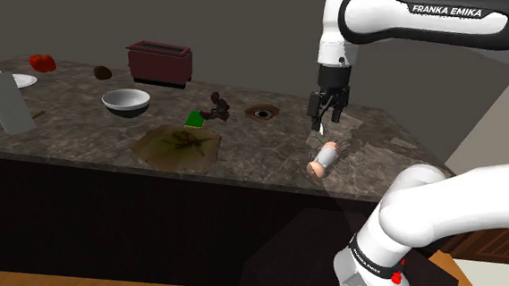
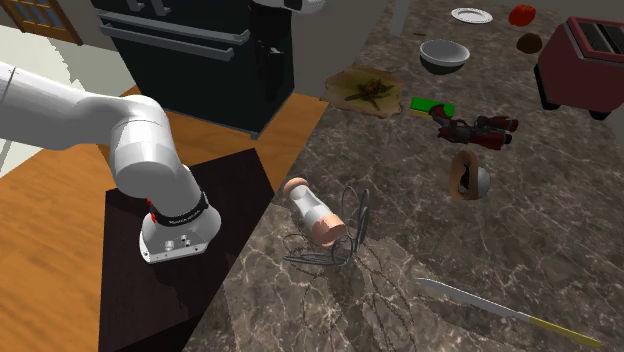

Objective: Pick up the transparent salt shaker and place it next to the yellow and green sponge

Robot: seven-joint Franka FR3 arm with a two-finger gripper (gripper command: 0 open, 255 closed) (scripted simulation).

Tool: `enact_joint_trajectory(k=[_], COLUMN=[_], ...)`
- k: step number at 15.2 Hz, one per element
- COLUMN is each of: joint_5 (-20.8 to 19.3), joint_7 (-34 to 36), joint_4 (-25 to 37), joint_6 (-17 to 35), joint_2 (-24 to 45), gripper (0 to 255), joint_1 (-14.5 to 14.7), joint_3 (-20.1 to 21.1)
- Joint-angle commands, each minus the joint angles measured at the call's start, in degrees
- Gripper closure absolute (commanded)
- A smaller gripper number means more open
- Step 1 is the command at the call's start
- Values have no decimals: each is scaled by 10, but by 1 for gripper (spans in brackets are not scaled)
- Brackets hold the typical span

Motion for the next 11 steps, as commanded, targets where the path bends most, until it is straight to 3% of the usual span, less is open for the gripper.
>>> enact_joint_trajectory(k=[1, 11], joint_5=[0, -63], joint_7=[0, 257], joint_4=[0, -136], joint_6=[0, 228], joint_2=[0, 41], gripper=[0, 0], joint_1=[0, -126], joint_3=[0, 44])
